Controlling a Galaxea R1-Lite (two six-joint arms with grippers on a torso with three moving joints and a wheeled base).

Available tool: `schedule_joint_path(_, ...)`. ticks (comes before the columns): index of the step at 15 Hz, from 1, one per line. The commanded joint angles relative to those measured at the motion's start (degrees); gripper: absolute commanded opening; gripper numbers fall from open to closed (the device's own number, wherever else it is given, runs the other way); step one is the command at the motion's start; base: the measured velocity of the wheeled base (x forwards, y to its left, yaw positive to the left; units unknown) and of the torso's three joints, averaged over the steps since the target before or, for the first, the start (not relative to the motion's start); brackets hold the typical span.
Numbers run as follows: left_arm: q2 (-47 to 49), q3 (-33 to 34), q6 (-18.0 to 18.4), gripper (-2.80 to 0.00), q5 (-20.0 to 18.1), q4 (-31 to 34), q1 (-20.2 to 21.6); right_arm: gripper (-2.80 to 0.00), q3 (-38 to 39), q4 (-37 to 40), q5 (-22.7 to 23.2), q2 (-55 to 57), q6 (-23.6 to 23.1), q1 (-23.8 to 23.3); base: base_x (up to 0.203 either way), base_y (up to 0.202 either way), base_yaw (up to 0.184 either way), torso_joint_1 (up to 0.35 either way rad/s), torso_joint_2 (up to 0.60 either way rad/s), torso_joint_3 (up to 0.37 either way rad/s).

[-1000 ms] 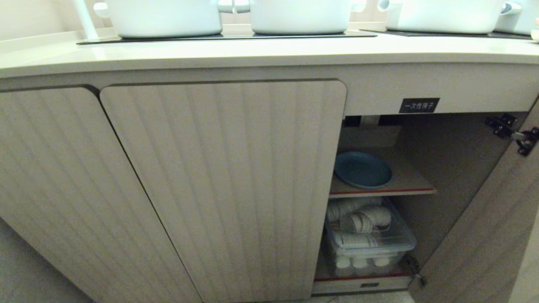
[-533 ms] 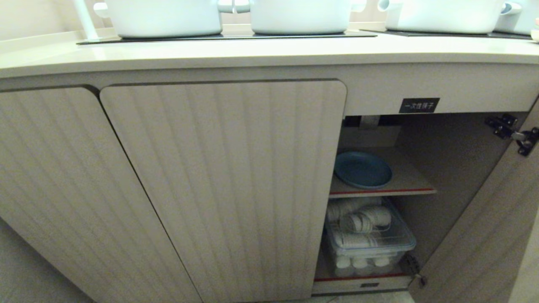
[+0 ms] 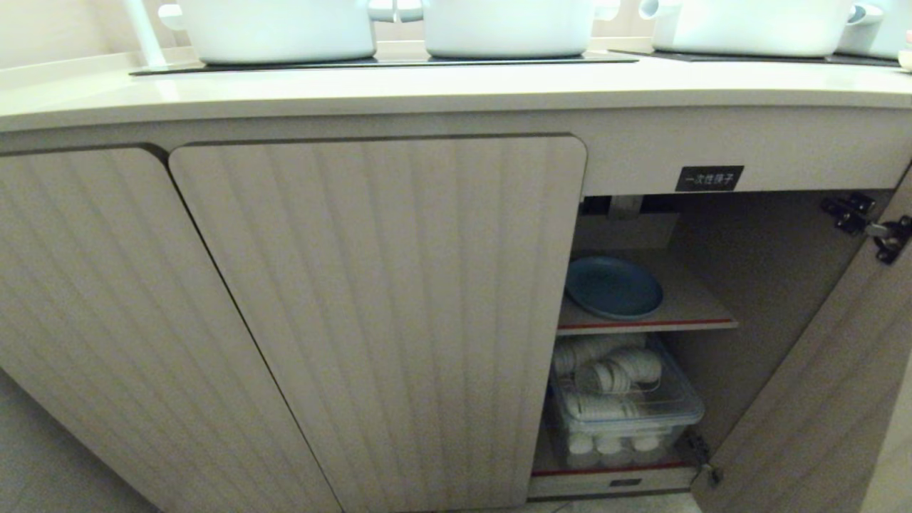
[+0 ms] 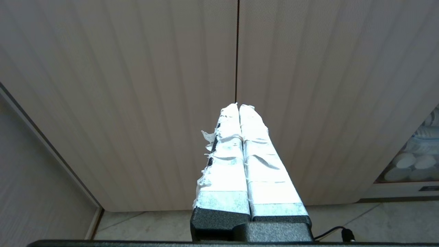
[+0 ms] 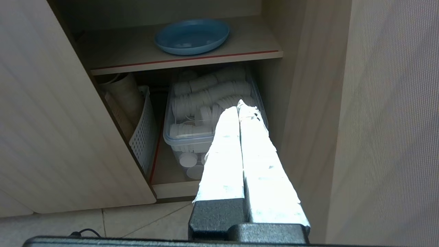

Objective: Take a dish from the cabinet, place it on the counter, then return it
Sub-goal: Take the plate from the cabinet

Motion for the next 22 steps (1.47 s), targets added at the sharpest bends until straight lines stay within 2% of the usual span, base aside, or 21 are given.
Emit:
schedule_joint_path(1,0.0,0.0,0.0,-2.80,0.1,0.0,0.0,-2.80,0.1,0.0,0.0,0.0,0.0,0.0,0.000,0.000,0.000,0.000,0.00,0.000)
schedule_joint_path(22,0.0,0.0,0.0,-2.80,0.0,0.0,0.0,-2.80,0.0,0.1,0.0,1.2,-1.2,0.0,0.000,0.000,0.000,0.000,0.00,0.000)
